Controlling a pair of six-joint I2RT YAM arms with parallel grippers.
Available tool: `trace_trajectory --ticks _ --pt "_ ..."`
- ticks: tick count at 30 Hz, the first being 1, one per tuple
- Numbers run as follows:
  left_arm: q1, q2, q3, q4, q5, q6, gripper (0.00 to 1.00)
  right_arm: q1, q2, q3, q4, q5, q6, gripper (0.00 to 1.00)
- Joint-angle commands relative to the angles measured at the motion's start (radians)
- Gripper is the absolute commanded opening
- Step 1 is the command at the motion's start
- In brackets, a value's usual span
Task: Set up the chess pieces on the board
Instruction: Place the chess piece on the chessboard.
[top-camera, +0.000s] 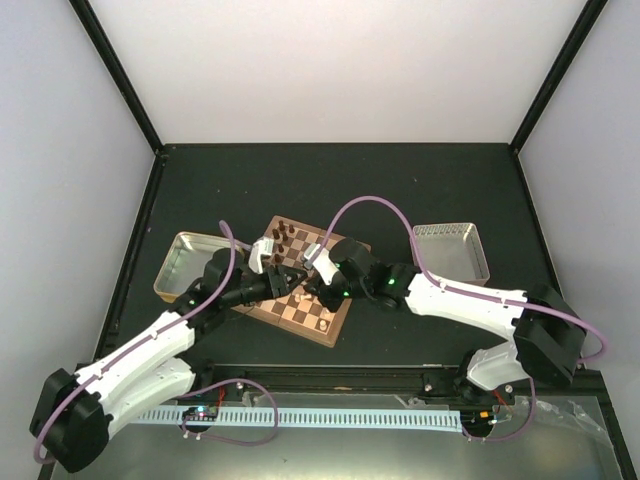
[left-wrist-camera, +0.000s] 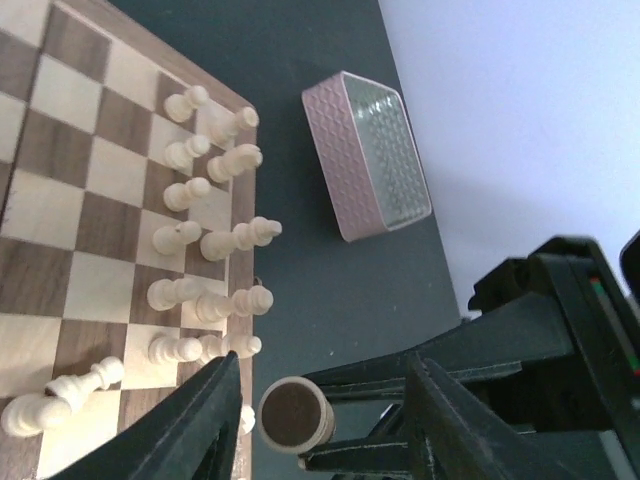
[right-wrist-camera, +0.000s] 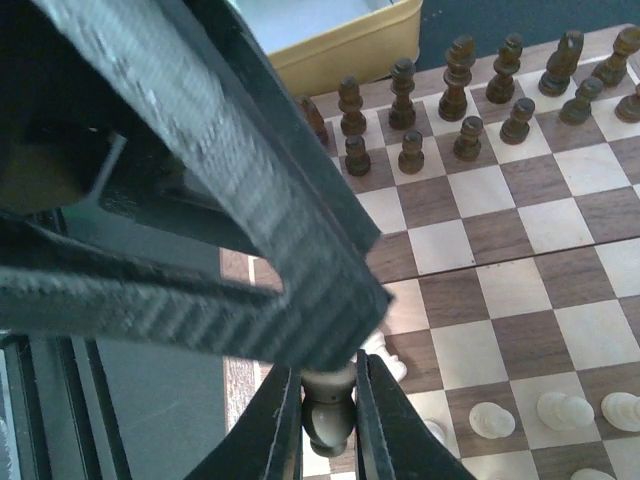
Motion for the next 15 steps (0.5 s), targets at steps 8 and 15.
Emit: trace_trajectory --ticks 8,15 --pt "0.004 0.031 0.063 0.074 0.180 -0.019 0.13 0.006 -0.077 0.001 0.054 -0.016 0.039 0.06" --pt "0.007 -0.016 0.061 0.129 0.118 -0.073 0.03 -0.094 -0.171 -0.065 0.193 -0.181 0.298 0.43"
